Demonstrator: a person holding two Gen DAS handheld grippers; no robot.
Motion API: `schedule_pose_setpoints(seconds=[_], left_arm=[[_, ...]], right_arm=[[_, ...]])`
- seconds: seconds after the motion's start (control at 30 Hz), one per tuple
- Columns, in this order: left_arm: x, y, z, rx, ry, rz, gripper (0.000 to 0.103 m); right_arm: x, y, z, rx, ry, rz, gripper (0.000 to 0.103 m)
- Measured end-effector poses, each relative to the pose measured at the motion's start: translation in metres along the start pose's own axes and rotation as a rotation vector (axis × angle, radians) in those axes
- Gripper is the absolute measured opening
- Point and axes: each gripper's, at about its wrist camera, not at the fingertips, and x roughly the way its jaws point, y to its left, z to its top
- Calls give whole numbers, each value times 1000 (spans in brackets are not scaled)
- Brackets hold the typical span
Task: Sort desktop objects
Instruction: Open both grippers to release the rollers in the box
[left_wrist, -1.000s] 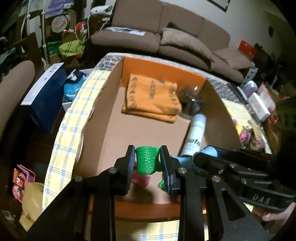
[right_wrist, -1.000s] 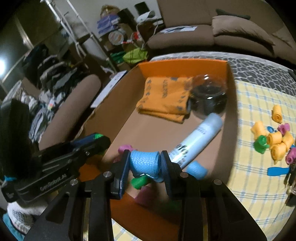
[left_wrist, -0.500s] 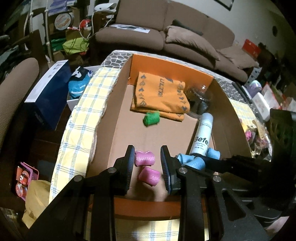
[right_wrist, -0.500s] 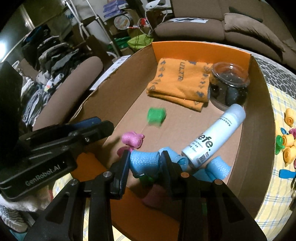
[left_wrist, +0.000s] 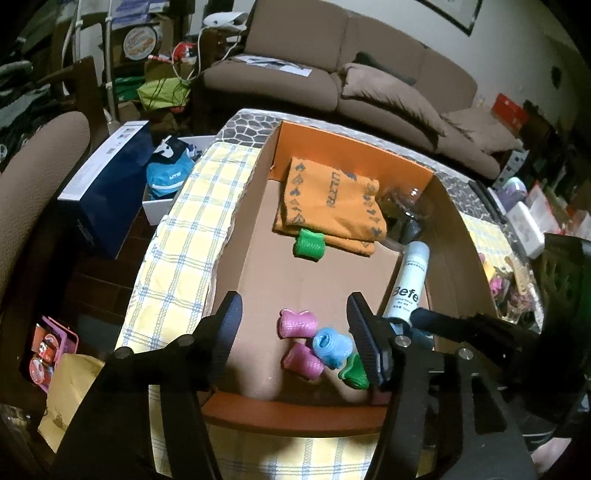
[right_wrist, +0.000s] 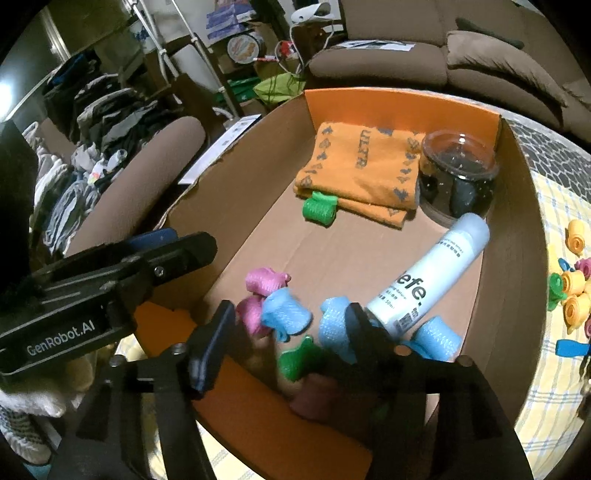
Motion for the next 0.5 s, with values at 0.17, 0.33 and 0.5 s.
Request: schedule_pose_setpoints(seconds=[0.17,0.33,0.5], left_arm=[[-2,-4,1,-4,-9,-13,82],[-7,-4,3,-24,-33,-27,94],[-10,-8,4,-25,-52,-27,103]], right_arm=[[-9,-3,3,4,-42,-19,82],[-18,-7,6,7,-76,-39,88],[-27,-11,8,-4,-113,-88,98]])
